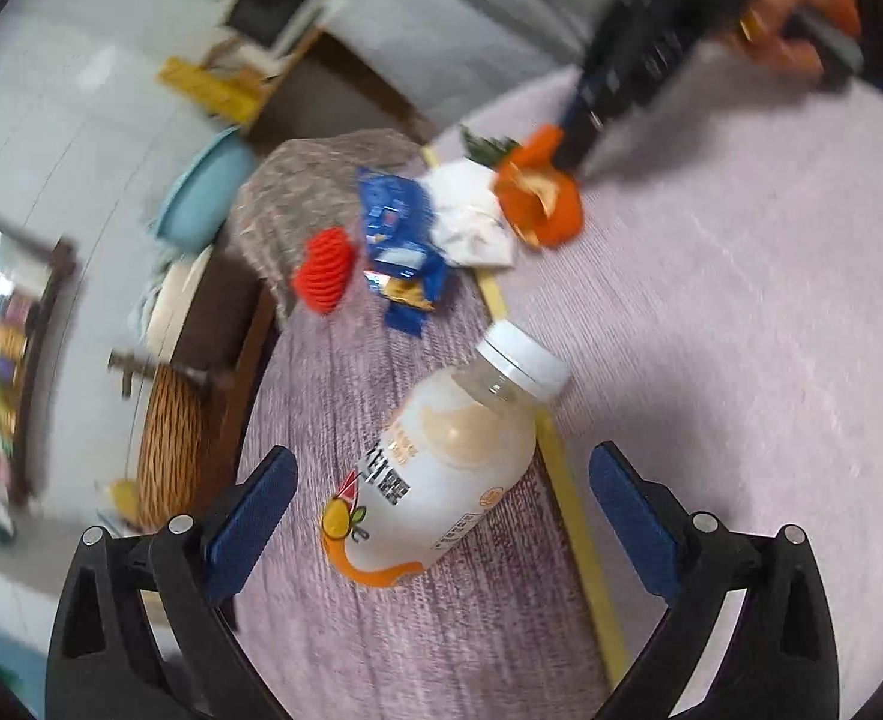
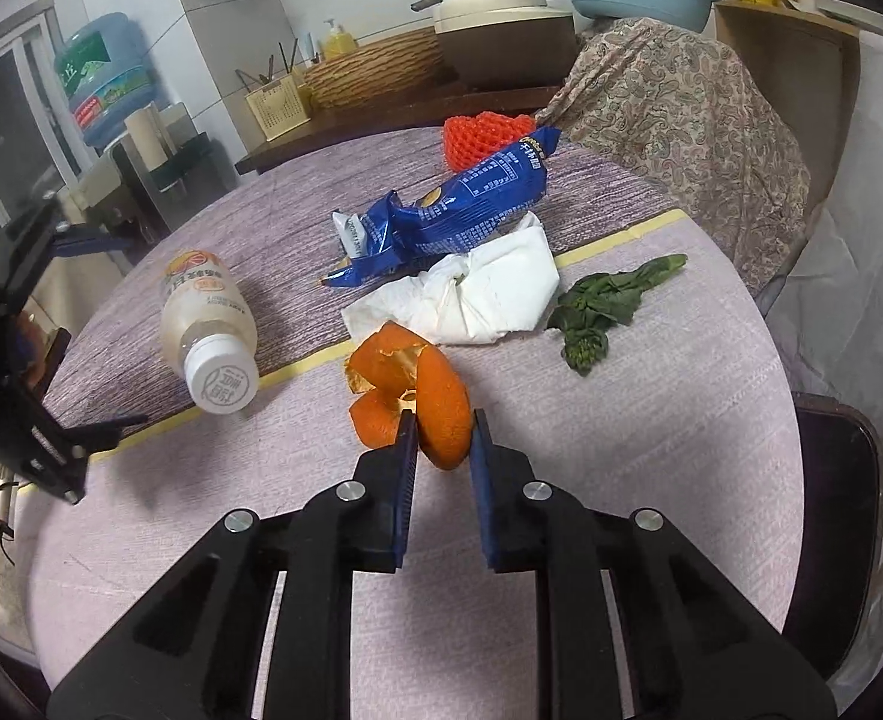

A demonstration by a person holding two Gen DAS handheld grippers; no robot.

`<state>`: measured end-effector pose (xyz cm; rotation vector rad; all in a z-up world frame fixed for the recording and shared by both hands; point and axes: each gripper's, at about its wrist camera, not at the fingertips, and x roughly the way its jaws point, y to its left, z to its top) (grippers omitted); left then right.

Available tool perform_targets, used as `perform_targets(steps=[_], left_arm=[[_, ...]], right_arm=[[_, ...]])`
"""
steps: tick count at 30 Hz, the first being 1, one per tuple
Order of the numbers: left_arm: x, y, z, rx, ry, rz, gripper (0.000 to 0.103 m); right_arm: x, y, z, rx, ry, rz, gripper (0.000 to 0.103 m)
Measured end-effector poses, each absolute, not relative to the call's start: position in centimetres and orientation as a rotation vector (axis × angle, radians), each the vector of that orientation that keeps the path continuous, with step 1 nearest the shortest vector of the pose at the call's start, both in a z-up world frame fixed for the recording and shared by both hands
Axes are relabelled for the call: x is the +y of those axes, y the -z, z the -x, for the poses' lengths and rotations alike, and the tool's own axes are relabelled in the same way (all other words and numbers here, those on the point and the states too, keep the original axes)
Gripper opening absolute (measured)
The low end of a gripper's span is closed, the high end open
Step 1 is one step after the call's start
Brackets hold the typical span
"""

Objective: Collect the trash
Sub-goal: 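Grasp the orange peel with the right tool while the left tool grasps the white bottle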

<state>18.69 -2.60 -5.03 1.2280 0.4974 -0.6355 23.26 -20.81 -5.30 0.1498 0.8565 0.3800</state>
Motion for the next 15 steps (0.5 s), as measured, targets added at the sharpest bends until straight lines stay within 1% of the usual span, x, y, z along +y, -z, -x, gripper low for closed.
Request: perform_targets(steps=[4,6,7,10,15], left_arm=[[-3.4,6.2,-20.8,0.589,0.67,-1.35,0.091],[-3.8,6.2,-22.6,0.68,0.7,-1.331,0.09],[-4.1,6.3,-23.3,0.723,0.71,-1.319,0.088],[-4.5,6.5,-24.9,0.794,0.733,-1.304,0.087],[-5.1,6.3,-26.8,0.916,0.747,-1.216,0.076]], right_arm=[[-20.9,5.2,-22.7,0.855,-0.386,-0.157,0.018],[-20.9,5.3,-22.6,0.854,-0.386,-0.157,0.018],[-21.0,5.3,-22.5,0.855,-0.387,-0.16,0.018],[-21.4,5.2,-22.1,0.85,-0.386,-0.169,0.018],[-22.0,5.3,-21.8,0.858,-0.388,-0.188,0.018]])
